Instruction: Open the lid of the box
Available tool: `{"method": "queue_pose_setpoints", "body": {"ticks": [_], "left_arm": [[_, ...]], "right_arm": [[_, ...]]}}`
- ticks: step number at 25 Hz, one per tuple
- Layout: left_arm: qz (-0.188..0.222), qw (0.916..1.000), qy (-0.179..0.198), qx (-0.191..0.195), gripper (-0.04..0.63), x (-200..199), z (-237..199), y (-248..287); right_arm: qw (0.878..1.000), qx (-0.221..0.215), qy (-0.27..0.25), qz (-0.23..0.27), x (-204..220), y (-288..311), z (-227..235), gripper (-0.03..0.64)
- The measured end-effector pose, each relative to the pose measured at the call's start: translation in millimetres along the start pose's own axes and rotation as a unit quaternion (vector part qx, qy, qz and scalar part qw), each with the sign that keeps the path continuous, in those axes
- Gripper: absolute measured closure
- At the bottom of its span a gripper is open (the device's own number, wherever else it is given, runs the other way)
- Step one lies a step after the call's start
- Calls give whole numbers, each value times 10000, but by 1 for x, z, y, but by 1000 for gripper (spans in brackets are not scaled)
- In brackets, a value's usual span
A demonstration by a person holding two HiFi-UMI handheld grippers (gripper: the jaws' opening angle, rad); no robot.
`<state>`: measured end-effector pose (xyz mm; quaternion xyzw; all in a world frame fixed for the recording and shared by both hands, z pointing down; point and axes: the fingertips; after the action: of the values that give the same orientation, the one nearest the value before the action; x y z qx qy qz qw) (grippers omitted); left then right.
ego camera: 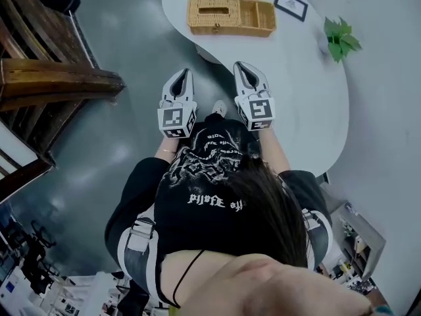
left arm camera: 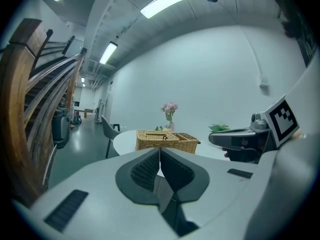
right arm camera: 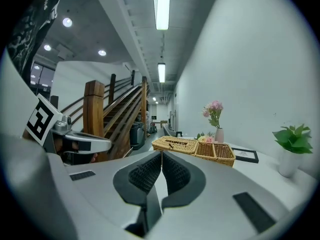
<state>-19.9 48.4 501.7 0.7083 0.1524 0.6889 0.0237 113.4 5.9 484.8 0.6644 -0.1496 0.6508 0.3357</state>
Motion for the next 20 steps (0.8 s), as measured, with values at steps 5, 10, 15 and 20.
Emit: {"method": "queue_pose_setpoints", "body": {"ticks": [5,10,15,20], "left_arm": [[-62,10000,-5,-61,571,3,23,17],[-152,9999,17,-63,571,6,34,24],[-103,9998,-34,-186,571,2,27,32],[-123,9996,2,-237,571,-1,12,43]], "right_arm": [[9998,-166,-53,-56,0,0,24,589],[9998,-191,-25,-105,6,0,37,589],[9997,-213,-15,-134,8,5,42,589],[9997,-184,55,-150,4,17,46,589]]}}
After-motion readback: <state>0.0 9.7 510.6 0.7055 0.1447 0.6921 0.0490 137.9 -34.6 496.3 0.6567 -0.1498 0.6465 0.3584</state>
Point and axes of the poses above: the fingertips, and each gripper's own axes: y forward along the fingers, z to its right, x out of its underside, and after that the axes turned 5 degrees about y, right-handed
